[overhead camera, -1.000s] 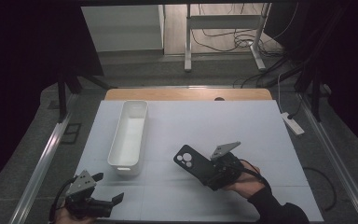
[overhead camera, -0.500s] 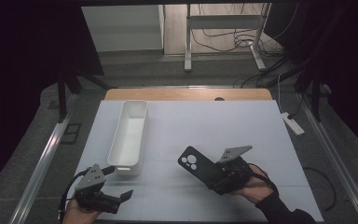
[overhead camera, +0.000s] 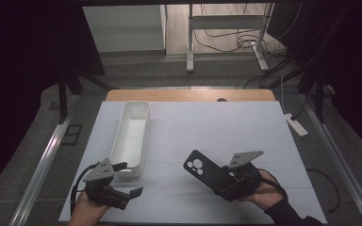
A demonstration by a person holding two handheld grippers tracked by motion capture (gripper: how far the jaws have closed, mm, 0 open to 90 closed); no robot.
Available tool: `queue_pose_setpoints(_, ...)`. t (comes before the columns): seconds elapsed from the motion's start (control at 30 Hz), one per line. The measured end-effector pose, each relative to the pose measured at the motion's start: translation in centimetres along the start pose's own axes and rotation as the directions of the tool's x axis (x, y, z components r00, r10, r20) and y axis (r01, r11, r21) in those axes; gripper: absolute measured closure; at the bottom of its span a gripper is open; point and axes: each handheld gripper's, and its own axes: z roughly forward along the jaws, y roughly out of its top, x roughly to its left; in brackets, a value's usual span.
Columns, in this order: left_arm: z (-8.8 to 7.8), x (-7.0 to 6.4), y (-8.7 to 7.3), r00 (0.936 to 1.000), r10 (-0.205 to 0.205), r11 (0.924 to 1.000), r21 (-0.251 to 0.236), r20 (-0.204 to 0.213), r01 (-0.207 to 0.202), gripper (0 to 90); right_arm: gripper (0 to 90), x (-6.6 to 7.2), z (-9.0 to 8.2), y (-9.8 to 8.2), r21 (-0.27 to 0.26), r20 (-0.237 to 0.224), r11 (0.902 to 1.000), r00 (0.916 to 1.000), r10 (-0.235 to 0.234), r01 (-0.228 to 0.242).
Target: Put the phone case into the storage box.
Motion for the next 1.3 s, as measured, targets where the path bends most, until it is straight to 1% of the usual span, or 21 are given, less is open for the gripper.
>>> queue_pose_setpoints(0.17,0.5,0.2,0.7,0.9999,0.015,0.9998,-0.008,0.000,-0.015,0.0,15.4,0.1,-0.5,-0.3,-0.017,-0.001,0.9999,1.0000,0.000,0.000)
queue_pose_setpoints(0.3,1.0,0.5,1.2,0.9995,0.015,0.9996,-0.023,0.027,-0.015,0.0,15.4,0.1,-0.7,-0.5,-0.020,-0.006,0.9998,1.0000,0.003,-0.003)
queue_pose_setpoints(0.43,1.6,0.6,1.7,0.9985,0.031,0.9992,-0.027,0.045,-0.030,0.0,15.4,0.2,-0.9,-0.6,-0.027,-0.012,0.9996,0.9999,0.008,-0.008)
queue_pose_setpoints(0.53,2.1,0.5,2.2,0.9971,0.052,0.9984,-0.025,0.056,-0.051,0.0,15.4,0.3,-1.1,-0.7,-0.034,-0.016,0.9994,0.9999,0.004,-0.004)
queue_pose_setpoints(0.6,2.3,0.5,2.4,0.9968,0.057,0.9982,-0.024,0.057,-0.056,0.0,15.4,0.4,-1.1,-0.7,-0.037,-0.021,0.9993,0.9998,-0.001,0.000)
queue_pose_setpoints(0.73,2.9,0.5,2.9,0.9939,0.078,0.9968,-0.021,0.078,-0.077,0.0,15.4,0.5,-1.2,-0.7,-0.044,-0.028,0.9990,0.9996,-0.005,0.004)
queue_pose_setpoints(0.8,3.3,0.5,3.3,0.9910,0.086,0.9962,-0.023,0.102,-0.084,0.0,15.4,0.5,-1.3,-0.7,-0.047,-0.028,0.9989,0.9996,-0.008,0.006)
queue_pose_setpoints(0.83,3.3,0.5,3.3,0.9910,0.086,0.9962,-0.023,0.102,-0.084,0.0,15.4,0.5,-1.4,-0.7,-0.050,-0.030,0.9987,0.9995,-0.007,0.005)
queue_pose_setpoints(0.97,3.9,0.5,3.8,0.9874,0.099,0.9949,-0.027,0.123,-0.097,0.0,15.4,0.5,-1.4,-0.7,-0.057,-0.035,0.9984,0.9994,-0.005,0.003)
queue_pose_setpoints(1.3,5.6,0.4,5.0,0.9792,0.132,0.9912,-0.032,0.154,-0.129,0.0,15.4,0.6,-1.6,-0.7,-0.069,-0.045,0.9975,0.9989,-0.013,0.010)
